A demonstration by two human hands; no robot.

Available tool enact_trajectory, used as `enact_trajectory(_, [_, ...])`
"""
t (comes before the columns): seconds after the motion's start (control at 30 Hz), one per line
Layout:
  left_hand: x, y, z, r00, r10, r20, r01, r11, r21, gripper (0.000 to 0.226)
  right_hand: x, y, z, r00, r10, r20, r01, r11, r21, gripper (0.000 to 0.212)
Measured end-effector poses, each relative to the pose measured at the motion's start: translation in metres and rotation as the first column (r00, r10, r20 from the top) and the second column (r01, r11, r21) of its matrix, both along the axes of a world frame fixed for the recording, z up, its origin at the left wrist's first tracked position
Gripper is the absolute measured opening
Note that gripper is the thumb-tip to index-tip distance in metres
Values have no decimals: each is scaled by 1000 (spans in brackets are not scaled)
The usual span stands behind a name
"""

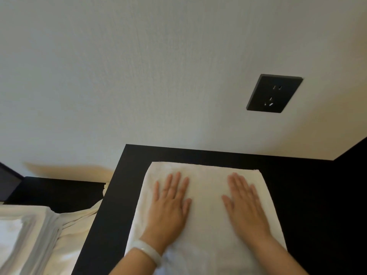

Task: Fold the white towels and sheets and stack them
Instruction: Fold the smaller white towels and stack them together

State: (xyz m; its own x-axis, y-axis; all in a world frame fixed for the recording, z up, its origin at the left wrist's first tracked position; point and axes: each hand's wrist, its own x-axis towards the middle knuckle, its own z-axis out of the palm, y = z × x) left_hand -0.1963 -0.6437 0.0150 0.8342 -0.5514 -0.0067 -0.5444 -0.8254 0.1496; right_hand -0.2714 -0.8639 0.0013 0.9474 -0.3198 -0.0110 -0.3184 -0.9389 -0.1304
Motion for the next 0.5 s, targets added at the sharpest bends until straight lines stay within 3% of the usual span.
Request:
enact_trajectory(0.17, [13, 58, 2, 959, 280, -34, -275, 956, 106, 77, -31, -41, 17, 957, -282, -69, 280, 959, -49, 74])
enact_trajectory(0.23, [-5, 45, 13, 969, 248, 9, -248, 966, 71, 74, -30, -10, 28, 979, -199, 40, 202, 977, -70, 71])
enact_trajectory(0.33, [-53, 7, 14, 999, -22, 33, 23, 1000, -12, 57, -25, 64, 31, 982, 64, 176, -65, 998, -3, 57])
enact_trajectory(0.37, [-68, 0, 15, 996, -91, 25, 91, 996, -13, 55, -27, 83, 26, 981, 142, 132, -143, 990, 3, 54])
enact_trajectory(0.43, [-79, 8, 15, 996, -88, -9, 88, 996, -5, 54, -39, 93, 16, 981, 181, 75, -186, 980, 65, 55])
enact_trajectory(0.5, [-77, 34, 12, 999, 4, -35, -4, 1000, 8, 59, -59, 68, 8, 992, 111, 56, -114, 992, 53, 61])
